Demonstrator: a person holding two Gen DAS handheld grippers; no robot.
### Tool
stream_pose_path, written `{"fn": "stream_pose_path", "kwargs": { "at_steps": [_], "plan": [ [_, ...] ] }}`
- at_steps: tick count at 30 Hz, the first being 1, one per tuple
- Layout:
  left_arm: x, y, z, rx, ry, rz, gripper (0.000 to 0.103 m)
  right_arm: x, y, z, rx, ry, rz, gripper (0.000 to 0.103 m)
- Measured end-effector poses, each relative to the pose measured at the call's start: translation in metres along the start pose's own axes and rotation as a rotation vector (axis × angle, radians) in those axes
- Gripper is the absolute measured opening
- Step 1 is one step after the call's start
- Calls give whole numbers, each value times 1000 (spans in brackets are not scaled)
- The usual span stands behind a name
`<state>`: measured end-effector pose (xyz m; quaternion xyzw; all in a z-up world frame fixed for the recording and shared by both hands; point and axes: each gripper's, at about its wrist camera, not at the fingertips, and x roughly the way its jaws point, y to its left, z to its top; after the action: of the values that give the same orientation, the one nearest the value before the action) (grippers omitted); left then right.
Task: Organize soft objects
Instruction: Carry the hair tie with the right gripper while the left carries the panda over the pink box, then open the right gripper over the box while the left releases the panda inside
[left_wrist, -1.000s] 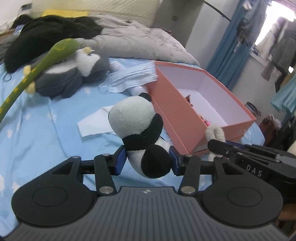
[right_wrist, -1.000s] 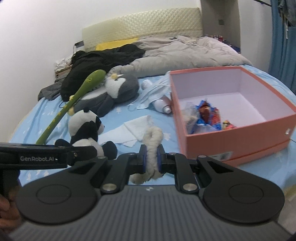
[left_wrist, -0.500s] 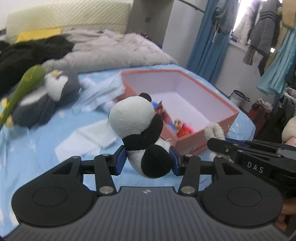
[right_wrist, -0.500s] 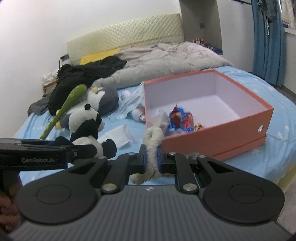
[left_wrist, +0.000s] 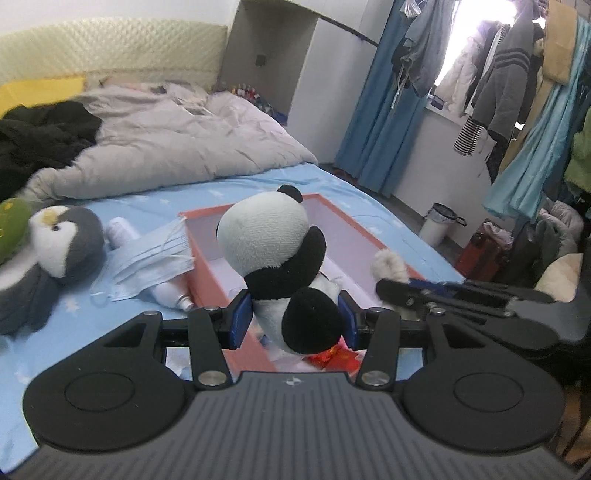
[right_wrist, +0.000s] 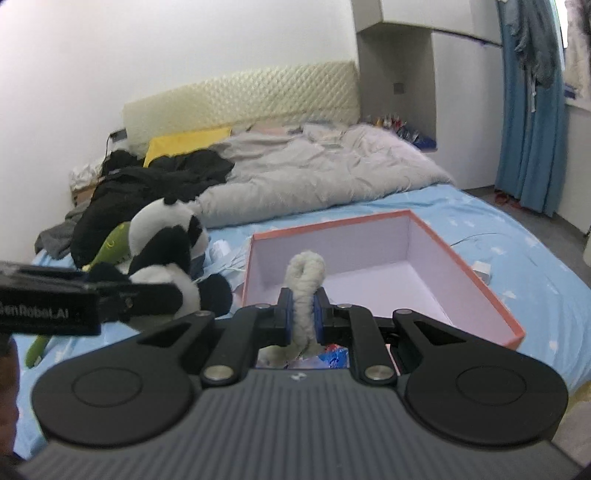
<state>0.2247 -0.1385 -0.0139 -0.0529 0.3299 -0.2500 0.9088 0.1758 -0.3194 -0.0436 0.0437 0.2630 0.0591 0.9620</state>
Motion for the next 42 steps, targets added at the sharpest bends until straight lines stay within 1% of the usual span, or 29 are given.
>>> {"fn": "stream_pose_path", "kwargs": {
  "at_steps": [4, 6, 9, 12, 14, 15, 18, 23, 24, 25, 26, 27, 28, 29, 30, 35, 38, 42],
  "plan": [
    [34, 2, 27, 15, 63, 6, 54, 24, -12, 16, -3, 66, 7, 16],
    [50, 1, 37, 41, 90, 2, 55, 34, -17, 22, 1, 89, -4, 16],
    [73, -2, 46, 70, 137, 12, 55, 51, -32, 28, 44, 141, -6, 16],
    [99, -8, 46, 120, 181, 36, 55, 65, -45, 28, 69, 188, -39, 16],
    [114, -11, 45, 138, 209, 48, 55, 72, -53, 27, 100, 219, -30, 16],
    [120, -12, 44, 144, 227, 41, 55, 74, -55, 26, 97, 228, -36, 16],
    [136, -10, 40, 132, 270, 32, 55, 82, -61, 21, 93, 265, -65, 17],
    [150, -7, 38, 107, 301, 36, 55, 91, -71, 11, 104, 307, -99, 17],
    [152, -7, 38, 111, 305, 31, 56, 91, -73, 11, 104, 308, -100, 18],
    [152, -6, 37, 115, 305, 25, 60, 90, -73, 10, 103, 308, -97, 20],
    [152, -6, 37, 116, 308, 20, 66, 90, -73, 10, 101, 306, -97, 23],
    [152, -6, 37, 114, 308, 22, 70, 88, -73, 9, 100, 303, -96, 33],
    [152, -6, 37, 114, 303, 31, 77, 89, -73, 9, 101, 300, -100, 45],
    [149, -6, 36, 116, 294, 41, 81, 88, -74, 9, 105, 295, -104, 50],
    [146, -5, 36, 119, 282, 43, 81, 87, -74, 8, 108, 289, -106, 53],
    [131, 4, 36, 87, 246, 43, 84, 80, -75, 6, 130, 263, -106, 52],
    [118, 8, 35, 82, 211, 66, 86, 70, -72, 5, 123, 233, -103, 52],
    [96, 10, 31, 83, 167, 74, 89, 52, -65, 4, 118, 180, -97, 52]
  ]
}}
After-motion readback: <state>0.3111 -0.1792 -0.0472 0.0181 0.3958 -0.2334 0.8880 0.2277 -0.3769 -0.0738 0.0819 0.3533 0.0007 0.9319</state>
